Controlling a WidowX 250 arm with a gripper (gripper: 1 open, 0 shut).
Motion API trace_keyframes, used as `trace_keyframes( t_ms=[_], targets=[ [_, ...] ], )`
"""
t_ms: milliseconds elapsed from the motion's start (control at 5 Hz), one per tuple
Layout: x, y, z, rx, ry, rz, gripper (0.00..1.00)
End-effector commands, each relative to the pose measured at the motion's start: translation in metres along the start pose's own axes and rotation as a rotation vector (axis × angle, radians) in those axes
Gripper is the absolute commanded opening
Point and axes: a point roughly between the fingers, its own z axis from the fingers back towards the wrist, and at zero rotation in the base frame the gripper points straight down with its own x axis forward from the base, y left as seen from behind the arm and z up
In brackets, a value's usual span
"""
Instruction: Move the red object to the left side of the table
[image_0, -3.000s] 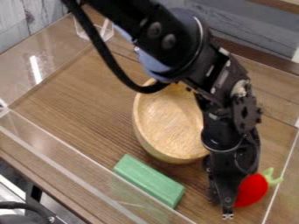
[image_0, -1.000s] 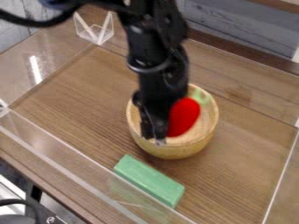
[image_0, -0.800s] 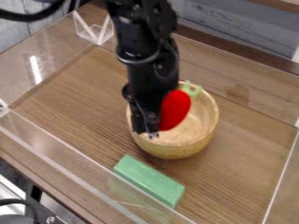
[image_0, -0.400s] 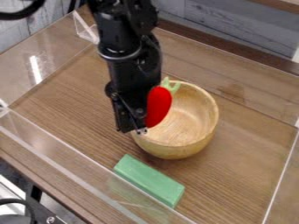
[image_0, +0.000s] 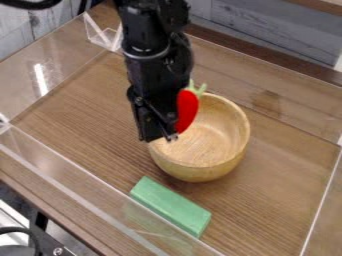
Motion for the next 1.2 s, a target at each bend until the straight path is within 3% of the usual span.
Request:
trace_keyframes(
  t_ms=[0,400,1000],
  targets=[
    [0.004,0.018,0.009,0.023,-0.003,0.099,0.0],
    [0.013,0.007,0.014,0.029,0.044,0.166,0.0],
    [-0.008,0.036,0.041,0.037,0.138,0.034,0.0]
  ],
)
